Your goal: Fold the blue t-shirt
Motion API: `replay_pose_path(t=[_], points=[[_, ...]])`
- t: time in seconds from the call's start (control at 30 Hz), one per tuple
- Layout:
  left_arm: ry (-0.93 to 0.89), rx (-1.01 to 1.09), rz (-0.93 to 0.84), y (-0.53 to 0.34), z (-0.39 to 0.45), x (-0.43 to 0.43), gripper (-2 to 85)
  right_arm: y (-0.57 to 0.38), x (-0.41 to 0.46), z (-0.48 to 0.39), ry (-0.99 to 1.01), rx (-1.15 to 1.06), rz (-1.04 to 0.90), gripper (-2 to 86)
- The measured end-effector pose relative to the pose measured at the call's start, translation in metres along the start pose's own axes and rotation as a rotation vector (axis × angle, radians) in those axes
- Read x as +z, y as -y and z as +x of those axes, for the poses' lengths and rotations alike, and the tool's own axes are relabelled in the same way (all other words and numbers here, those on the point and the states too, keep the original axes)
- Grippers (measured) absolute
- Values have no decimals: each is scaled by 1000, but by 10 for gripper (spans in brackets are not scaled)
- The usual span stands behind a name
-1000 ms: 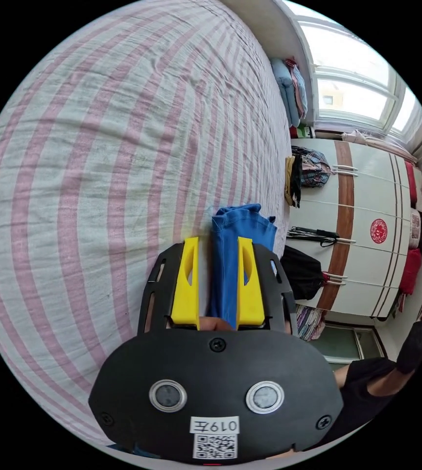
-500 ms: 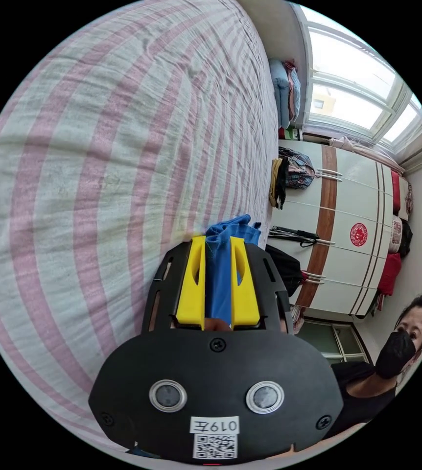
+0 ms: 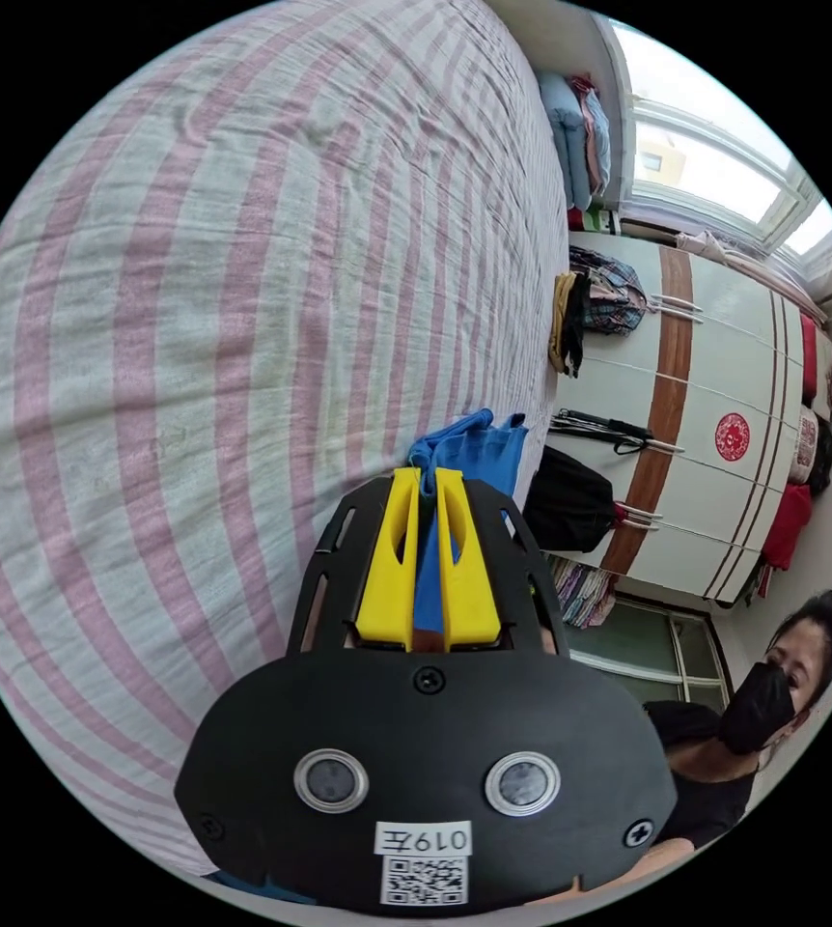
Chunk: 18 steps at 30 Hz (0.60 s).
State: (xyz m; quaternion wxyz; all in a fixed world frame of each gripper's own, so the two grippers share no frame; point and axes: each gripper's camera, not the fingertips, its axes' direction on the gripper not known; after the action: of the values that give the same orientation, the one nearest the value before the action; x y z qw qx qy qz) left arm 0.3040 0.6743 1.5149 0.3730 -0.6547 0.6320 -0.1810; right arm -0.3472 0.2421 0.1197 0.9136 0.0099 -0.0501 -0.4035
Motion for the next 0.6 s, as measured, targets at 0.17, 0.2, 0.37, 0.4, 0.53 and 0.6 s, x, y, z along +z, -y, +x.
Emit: replay_pose_path(t=[0.17, 0.2, 0.37, 0.4, 0.53, 0.6], points=[[38, -5, 0, 5, 29, 7, 14, -17, 28, -7, -47, -26, 34, 63], [33, -9, 3, 5, 35, 8, 14, -19, 32, -8, -47, -30, 31, 64], [5, -27, 17, 6, 61, 16, 14, -46, 63, -20, -65, -83, 61, 62], [4, -28, 21, 6, 69, 18, 14, -50, 67, -21, -72, -85, 59, 58], [5, -25, 23, 7, 96, 23, 13, -73, 95, -15, -52, -61, 77, 36], [18, -14, 14, 9, 117, 27, 13, -83, 109, -12, -42, -49, 76, 23]])
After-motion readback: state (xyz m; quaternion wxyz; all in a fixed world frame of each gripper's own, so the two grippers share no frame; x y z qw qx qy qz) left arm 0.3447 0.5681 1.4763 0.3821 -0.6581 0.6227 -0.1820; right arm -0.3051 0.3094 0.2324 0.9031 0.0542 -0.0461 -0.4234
